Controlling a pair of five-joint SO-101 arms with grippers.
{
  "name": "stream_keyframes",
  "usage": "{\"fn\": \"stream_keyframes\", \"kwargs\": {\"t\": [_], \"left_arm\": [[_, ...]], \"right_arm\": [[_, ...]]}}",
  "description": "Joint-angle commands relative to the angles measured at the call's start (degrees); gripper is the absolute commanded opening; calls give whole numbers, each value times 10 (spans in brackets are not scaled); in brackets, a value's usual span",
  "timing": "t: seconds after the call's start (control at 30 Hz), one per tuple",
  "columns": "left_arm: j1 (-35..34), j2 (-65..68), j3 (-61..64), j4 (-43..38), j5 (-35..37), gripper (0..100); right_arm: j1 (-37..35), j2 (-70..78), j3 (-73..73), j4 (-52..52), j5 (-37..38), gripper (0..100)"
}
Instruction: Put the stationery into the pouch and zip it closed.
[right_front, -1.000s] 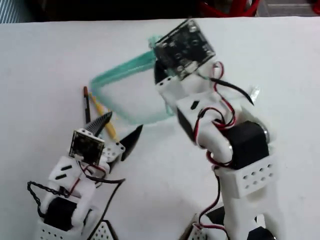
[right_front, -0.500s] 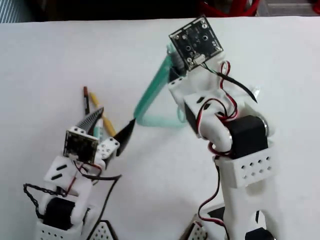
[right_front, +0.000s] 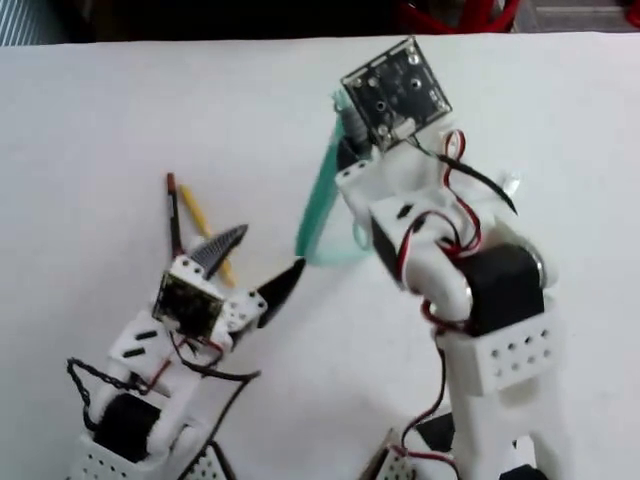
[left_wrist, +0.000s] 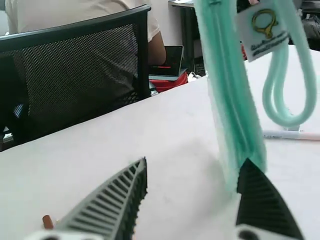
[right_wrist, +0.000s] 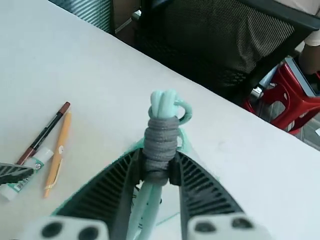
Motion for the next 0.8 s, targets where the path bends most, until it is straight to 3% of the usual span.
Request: {"fn": "stream_keyframes", "kwargs": {"t": [0.0,0.13,0.33,0.5,0.77], "left_arm": [[9,-5,4,-19,2,286],[15,-7,11,29,27,286],[18,-7,-98,155,42,288],[39,-7,-62,108,38,286],[74,-7,-21,59,54,286]], "right_arm": [[-26,-42,-7,1,-4,19],[-22,-44,-5,0,-4,19],[-22,-17,-5,-1,-6,19],[-22,7,-5,1,-90,19],[8,19,-5,8,-150,19]]}}
